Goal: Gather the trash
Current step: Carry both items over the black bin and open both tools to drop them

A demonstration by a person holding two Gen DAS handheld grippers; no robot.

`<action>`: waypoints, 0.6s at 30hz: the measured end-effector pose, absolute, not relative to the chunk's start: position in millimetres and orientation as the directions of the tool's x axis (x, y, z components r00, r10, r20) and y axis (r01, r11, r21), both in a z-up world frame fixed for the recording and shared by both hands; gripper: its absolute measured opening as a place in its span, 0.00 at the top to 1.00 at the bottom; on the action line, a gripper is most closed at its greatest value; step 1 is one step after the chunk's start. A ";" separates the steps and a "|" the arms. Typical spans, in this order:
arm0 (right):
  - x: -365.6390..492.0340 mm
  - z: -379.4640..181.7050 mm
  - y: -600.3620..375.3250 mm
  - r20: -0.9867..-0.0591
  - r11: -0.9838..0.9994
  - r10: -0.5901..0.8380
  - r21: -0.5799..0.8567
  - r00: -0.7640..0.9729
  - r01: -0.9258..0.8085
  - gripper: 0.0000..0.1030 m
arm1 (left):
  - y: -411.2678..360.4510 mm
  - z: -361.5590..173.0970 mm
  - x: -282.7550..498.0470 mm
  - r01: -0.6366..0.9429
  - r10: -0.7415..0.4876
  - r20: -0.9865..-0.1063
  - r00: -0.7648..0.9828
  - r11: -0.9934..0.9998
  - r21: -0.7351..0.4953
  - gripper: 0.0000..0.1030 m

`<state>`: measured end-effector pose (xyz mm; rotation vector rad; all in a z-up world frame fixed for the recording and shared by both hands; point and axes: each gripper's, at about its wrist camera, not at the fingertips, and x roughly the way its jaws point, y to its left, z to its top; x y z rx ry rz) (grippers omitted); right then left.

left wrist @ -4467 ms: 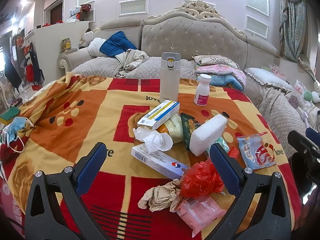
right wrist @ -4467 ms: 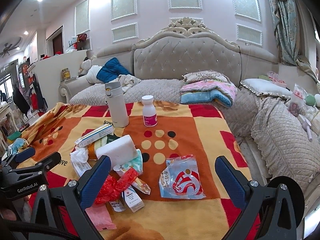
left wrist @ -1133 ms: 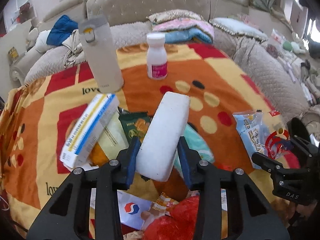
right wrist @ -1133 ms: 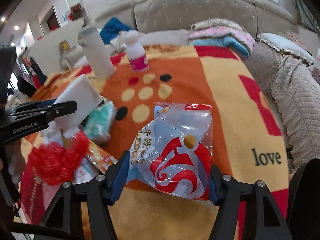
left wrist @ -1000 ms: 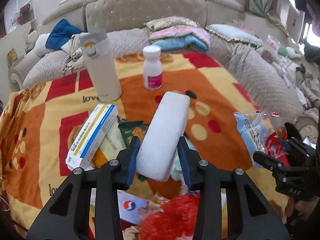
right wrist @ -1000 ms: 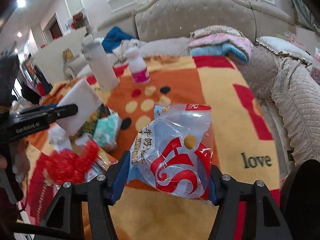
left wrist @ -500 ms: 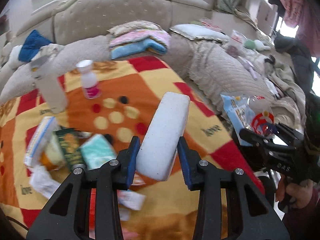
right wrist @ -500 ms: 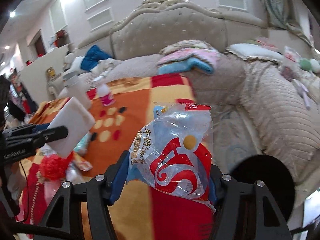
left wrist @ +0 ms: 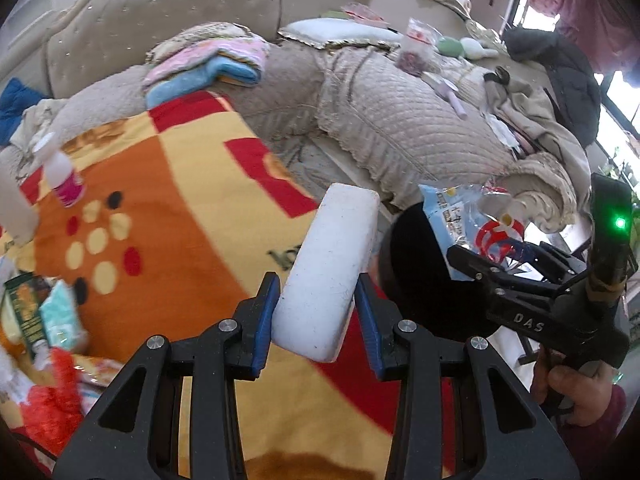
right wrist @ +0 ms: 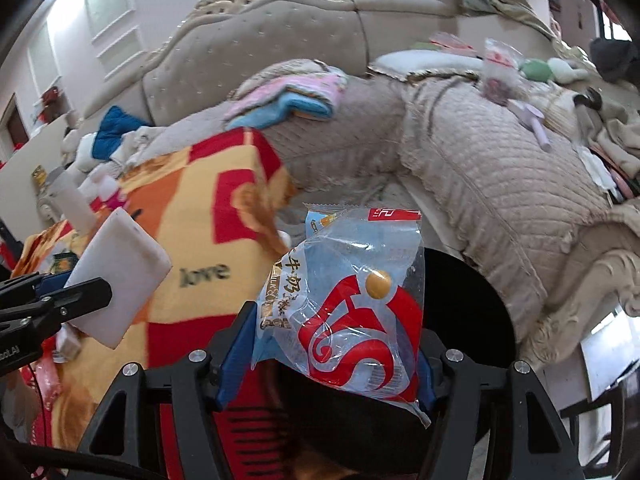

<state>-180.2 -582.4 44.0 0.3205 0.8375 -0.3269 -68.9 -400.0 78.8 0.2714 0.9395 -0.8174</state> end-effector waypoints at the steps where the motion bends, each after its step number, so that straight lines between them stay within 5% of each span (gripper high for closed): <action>1: -178.9 41.2 -585.0 -0.768 0.900 -0.159 0.145 0.620 0.410 0.37 | -404.4 76.8 -70.7 0.728 -0.503 -0.803 0.319 0.673 -0.132 0.65; 13: -191.5 12.7 -629.8 -0.799 0.854 -0.186 0.156 0.571 0.496 0.36 | -455.2 55.0 -74.6 0.734 -0.550 -0.803 0.230 0.640 -0.228 0.63; 18: -193.6 8.6 -638.0 -0.803 0.841 -0.184 0.170 0.566 0.514 0.22 | -465.9 50.0 -77.3 0.739 -0.622 -0.772 0.134 0.581 -0.340 0.54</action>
